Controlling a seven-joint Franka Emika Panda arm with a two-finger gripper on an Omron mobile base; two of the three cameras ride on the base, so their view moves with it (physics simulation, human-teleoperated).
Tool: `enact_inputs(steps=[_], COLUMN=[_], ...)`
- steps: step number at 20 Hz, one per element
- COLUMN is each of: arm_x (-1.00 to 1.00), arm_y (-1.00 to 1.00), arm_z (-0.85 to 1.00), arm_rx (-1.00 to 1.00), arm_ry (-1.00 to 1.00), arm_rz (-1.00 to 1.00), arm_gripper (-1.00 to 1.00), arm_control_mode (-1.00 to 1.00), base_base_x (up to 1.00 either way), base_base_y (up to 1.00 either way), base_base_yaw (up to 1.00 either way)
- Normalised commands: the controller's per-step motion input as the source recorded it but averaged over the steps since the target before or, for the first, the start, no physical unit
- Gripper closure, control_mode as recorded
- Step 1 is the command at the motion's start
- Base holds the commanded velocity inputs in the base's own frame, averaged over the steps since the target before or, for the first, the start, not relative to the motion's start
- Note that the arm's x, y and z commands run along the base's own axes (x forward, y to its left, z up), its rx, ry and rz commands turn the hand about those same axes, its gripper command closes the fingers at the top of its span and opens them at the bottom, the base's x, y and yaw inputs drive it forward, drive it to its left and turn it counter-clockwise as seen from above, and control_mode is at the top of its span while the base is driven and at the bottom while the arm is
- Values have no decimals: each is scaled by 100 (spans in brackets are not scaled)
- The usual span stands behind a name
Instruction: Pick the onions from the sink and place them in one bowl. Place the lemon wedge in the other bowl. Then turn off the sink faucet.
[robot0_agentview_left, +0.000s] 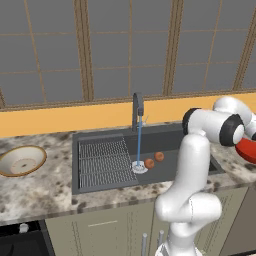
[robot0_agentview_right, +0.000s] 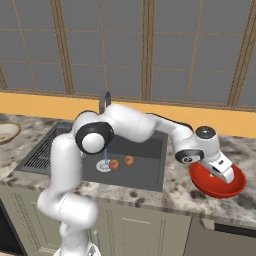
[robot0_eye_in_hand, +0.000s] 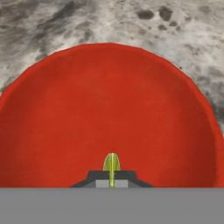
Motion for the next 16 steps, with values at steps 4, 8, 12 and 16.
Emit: enact_inputs(steps=[4,8,12,16], arm_x=[31,6,0,-3], arm_y=[-29,-29,1,35], arm_z=[-26,-7,26,68], arm_rx=[0,1,0,0], arm_ry=[0,0,0,0], arm_rz=[0,0,0,0], arm_gripper=[-100,-100,-100,-100], arm_control_mode=[-100,-100,-100,-100], base_base_x=[0,0,0,0], base_base_y=[0,0,0,0], base_base_yaw=[0,0,0,0])
